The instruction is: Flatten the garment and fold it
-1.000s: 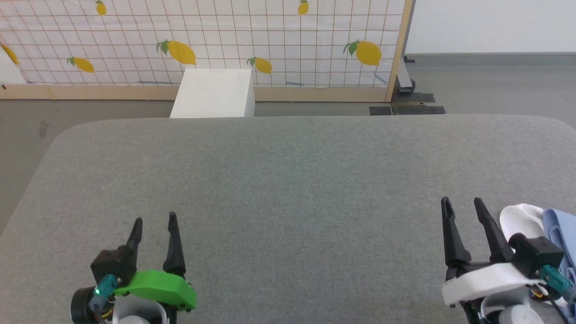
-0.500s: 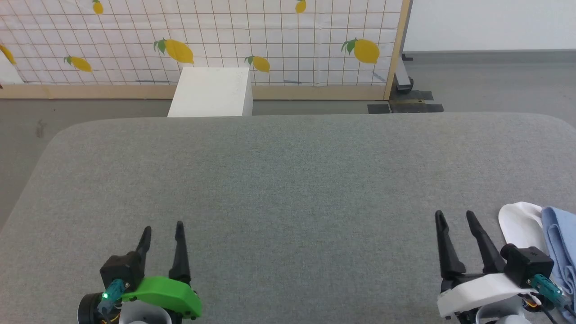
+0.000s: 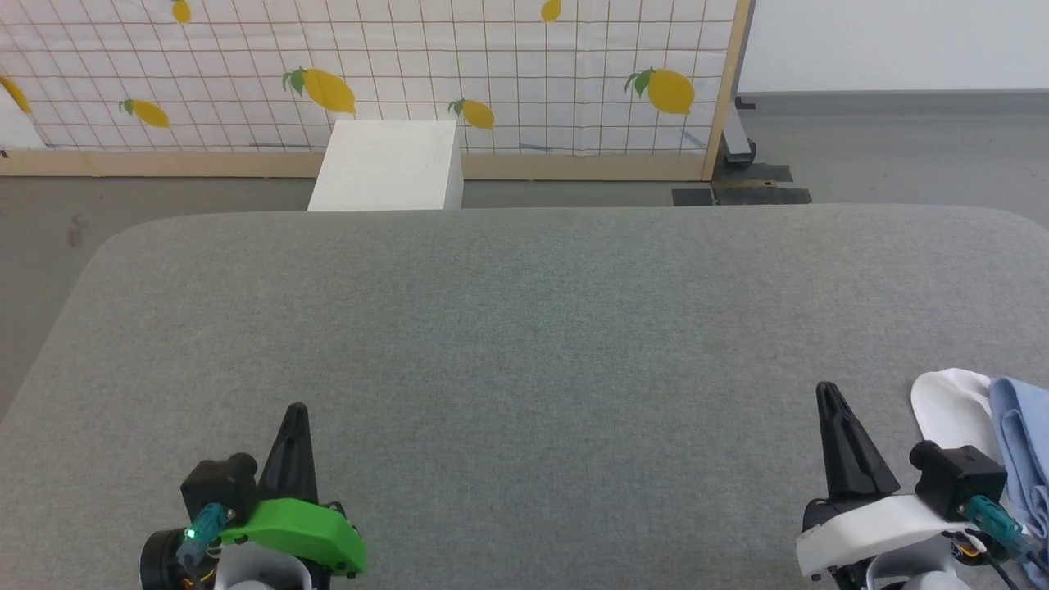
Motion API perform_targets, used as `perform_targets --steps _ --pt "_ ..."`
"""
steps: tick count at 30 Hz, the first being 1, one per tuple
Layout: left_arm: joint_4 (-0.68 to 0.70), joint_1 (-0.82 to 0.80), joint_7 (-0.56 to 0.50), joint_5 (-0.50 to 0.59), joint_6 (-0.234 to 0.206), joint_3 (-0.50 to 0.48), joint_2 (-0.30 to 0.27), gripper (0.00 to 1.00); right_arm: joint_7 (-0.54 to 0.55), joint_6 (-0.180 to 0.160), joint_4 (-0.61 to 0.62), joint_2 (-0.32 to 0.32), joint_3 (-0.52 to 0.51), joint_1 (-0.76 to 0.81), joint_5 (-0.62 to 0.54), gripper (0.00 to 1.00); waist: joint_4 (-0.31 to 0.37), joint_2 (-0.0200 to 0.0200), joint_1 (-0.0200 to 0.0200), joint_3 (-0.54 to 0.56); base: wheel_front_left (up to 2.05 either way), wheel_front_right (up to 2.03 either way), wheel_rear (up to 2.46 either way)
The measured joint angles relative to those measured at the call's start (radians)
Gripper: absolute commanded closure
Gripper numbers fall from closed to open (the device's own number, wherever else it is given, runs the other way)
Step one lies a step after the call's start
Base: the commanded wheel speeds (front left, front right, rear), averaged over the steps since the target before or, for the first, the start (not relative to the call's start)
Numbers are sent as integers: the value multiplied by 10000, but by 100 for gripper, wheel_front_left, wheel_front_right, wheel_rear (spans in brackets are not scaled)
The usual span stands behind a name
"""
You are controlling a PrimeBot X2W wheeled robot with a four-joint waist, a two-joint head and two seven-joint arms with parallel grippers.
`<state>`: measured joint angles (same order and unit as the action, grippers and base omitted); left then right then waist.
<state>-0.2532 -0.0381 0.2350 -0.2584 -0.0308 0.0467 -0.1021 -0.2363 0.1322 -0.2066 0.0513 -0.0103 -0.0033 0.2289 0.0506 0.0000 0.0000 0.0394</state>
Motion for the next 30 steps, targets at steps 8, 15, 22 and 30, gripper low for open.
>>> perform_targets --steps 8,15,22,30 --pt "136 1 -178 272 2 -21 23 100 176 0 148 0 8 0 -148 100 -35 0 0 -27 0 0 0" --pt "314 2 -314 389 23 -44 56 100 311 0 274 0 13 0 -307 100 -66 0 0 -51 0 0 0" --pt "443 4 -476 512 33 -61 77 100 437 0 387 0 17 0 -439 100 -97 0 0 -75 0 0 0" --pt "642 9 -596 629 35 -88 105 100 617 0 518 0 27 0 -550 100 -132 0 0 -102 0 0 0"
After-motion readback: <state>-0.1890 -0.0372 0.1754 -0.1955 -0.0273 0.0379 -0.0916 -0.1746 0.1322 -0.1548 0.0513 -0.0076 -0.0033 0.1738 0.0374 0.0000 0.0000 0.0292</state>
